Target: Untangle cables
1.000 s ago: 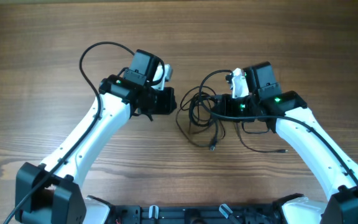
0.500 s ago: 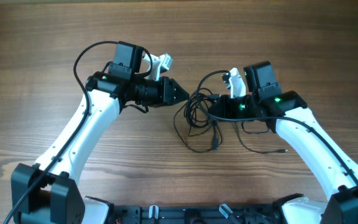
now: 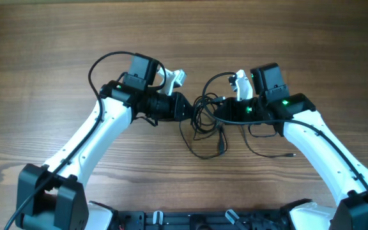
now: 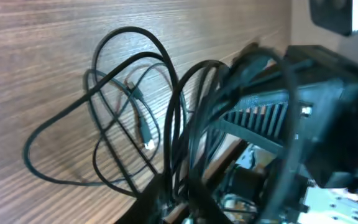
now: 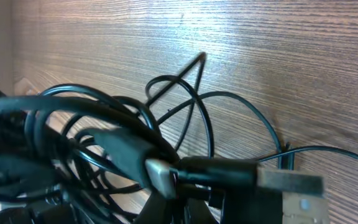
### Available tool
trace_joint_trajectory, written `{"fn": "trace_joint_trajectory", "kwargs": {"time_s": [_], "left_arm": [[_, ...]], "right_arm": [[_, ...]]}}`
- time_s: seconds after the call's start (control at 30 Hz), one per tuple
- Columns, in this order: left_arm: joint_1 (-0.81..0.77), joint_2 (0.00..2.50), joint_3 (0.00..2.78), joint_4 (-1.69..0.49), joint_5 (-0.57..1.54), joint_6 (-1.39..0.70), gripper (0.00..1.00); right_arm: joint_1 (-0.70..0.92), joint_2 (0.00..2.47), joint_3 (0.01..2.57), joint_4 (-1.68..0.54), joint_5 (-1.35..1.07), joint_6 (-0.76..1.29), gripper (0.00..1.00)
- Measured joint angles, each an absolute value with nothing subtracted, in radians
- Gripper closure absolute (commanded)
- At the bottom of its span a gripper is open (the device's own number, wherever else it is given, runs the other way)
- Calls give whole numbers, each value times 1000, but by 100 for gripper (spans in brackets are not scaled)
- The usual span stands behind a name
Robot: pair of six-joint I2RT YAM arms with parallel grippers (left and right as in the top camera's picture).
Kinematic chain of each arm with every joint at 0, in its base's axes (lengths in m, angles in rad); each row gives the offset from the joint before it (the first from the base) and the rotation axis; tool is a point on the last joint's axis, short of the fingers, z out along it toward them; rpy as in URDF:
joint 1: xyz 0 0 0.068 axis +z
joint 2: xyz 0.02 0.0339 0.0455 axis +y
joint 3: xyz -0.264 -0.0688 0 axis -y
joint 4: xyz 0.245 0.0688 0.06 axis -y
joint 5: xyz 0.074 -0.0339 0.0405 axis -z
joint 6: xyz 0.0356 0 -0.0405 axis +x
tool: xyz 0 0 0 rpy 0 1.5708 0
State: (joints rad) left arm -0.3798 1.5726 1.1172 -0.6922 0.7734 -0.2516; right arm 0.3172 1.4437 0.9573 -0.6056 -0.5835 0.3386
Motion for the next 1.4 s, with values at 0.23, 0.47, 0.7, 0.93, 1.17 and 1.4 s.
{"fn": "trace_joint_trajectory", "kwargs": {"time_s": [0.23, 0.47, 0.7, 0.93, 1.17, 1.4], "left_arm": [[-387, 1587, 1117, -688, 707, -248, 96], [-379, 1587, 1117, -688, 670, -248, 96], [-218, 1587, 1116, -749, 632, -249, 96], [-205, 1588, 1111, -699, 921, -176, 96], [-210, 1588, 1111, -588, 1341, -94, 96], [-210, 1588, 1111, -559, 1514, -86, 96]], "right_arm": [[317, 1444, 957, -624, -585, 339, 96], [317, 1444, 957, -672, -557, 349, 71], [317, 1444, 957, -876, -217, 499, 68], [317, 1446, 953, -628, -478, 421, 60], [317, 1446, 953, -533, -664, 422, 60], [317, 1457, 953, -544, -522, 579, 75]]}}
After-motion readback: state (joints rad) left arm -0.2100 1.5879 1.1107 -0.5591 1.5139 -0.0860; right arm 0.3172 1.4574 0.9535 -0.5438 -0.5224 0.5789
